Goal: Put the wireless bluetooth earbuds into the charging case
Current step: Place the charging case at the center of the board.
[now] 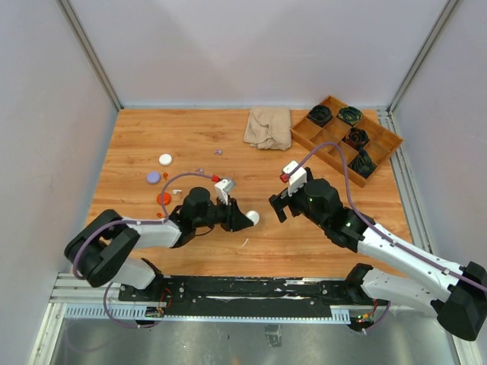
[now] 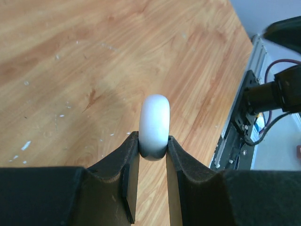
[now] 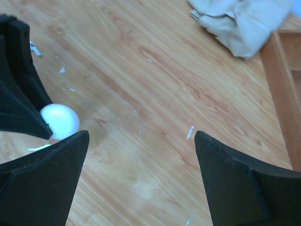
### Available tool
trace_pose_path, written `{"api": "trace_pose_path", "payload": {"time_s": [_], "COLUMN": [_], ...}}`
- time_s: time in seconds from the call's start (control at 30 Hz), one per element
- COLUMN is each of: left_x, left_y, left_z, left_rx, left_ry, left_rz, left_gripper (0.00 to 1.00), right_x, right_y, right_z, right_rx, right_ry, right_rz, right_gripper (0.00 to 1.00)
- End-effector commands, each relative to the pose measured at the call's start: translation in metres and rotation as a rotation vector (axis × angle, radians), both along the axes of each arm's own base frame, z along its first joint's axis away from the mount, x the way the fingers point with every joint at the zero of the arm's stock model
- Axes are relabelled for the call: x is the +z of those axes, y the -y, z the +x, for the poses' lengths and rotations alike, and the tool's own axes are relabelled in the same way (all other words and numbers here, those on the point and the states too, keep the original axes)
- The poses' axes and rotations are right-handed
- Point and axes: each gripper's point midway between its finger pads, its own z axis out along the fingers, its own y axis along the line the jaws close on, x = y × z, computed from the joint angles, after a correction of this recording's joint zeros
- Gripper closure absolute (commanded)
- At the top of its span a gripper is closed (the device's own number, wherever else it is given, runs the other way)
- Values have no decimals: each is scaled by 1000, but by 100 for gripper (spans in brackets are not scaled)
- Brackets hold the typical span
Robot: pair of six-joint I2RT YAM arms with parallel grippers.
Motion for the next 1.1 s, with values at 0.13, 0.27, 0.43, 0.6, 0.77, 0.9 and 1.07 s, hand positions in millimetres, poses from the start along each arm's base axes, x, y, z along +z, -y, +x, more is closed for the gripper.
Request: {"api": "trace_pose_path", "payload": {"time_s": [0.13,0.27,0.43,0.6,0.77,0.9,1.07], "left_x": [-46,-69,-89,-88,-72,-54,-41], "left_y": [34,32,18,7,-18,-52,-108], "left_z": [3,8,16,24,38,54,70], "left_rx": [41,89,166,231,374,554,767], "left_ry": [-196,-255,-255,-237,-185,-149,-185], "left_rz": [128,203,338,393,439,508,569], "left_gripper": [77,69,55,34,28,19,17], "right_x": [2,-1,-7,-12,-18,-18,-20], "right_y": [35,37,39,41,42,43,46], "right_z": [16,16,15,17,16,14,14], "right_rx": [-243,-248,-246,-248,-241,-238,-243], "right_ry": [86,86,89,88,76,65,78], "right_rz": [97,87,89,83,77,83,96], "right_gripper": [4,3,2,1,1,1,0]}}
